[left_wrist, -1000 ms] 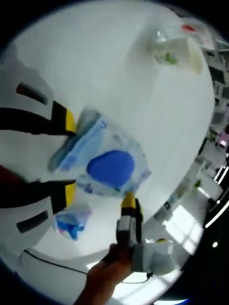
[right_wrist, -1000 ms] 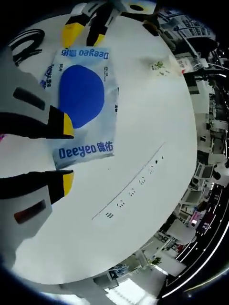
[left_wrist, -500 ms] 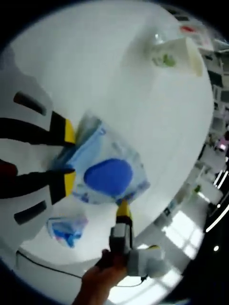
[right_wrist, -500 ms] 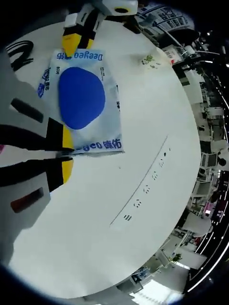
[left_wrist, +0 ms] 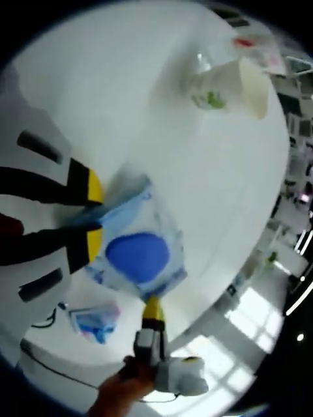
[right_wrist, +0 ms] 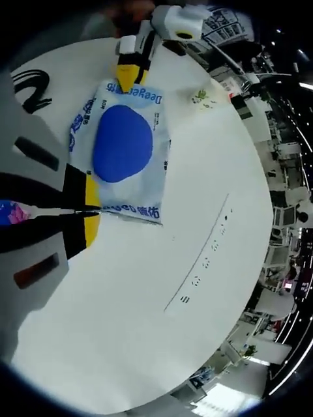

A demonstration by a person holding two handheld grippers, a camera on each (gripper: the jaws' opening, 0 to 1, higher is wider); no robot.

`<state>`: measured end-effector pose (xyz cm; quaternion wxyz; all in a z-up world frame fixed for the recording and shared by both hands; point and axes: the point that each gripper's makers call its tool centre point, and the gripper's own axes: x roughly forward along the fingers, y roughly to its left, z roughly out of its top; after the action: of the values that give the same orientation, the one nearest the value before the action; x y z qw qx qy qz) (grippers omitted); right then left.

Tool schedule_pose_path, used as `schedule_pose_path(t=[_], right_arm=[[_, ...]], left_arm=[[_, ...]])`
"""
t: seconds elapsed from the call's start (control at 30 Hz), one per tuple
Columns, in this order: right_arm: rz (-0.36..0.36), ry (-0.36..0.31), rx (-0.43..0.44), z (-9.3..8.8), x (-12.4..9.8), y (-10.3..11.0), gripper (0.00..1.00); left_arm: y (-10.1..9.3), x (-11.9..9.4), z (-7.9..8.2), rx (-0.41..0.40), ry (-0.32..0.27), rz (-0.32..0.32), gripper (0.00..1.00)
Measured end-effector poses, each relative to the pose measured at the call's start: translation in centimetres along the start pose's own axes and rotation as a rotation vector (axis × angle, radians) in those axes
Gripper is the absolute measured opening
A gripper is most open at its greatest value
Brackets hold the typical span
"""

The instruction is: Arrange the tabletop items into an orderly group along one side of the table until the central work area is clear of visible clutter.

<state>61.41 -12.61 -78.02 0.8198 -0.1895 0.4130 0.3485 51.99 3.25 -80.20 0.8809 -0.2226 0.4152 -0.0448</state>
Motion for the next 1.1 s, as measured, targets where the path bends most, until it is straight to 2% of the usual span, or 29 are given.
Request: schedule_pose_path(t=[0.37, 0.57, 0.73, 0.87, 1.0, 1.1], right_arm=[[0.002, -0.049, 0.040, 0.1, -1.6, 1.7, 0.00], [0.008, -0.063, 0.055, -0.5, -2.3, 2.9, 0.01], [0.015, -0.070, 0.065, -1.1, -2.6, 4.0, 0.01], [0.023, -0.068, 0.084, -1.7, -2.6, 4.9, 0.01], [0.023, -0.082, 0.148, -2.1, -2.7, 5.7, 0.01], [0.030, -0.072, 0.135, -2.5, -2.1, 6.4, 0.01]], left_arm=[[1.4, -1.0, 1.5, 0.028, -0.011, 0.007, 0.08], [2.5, -1.2, 3.4, 0.045, -0.028, 0.017, 0.08], [2.9, -1.0, 4.8, 0.104, -0.035, 0.036, 0.07], [3.2, -0.9, 4.9, 0.122, -0.027, 0.041, 0.07], [3.7, -0.9, 4.7, 0.122, -0.012, 0.043, 0.07], [4.0, -0.9, 4.9, 0.144, -0.006, 0.050, 0.07]])
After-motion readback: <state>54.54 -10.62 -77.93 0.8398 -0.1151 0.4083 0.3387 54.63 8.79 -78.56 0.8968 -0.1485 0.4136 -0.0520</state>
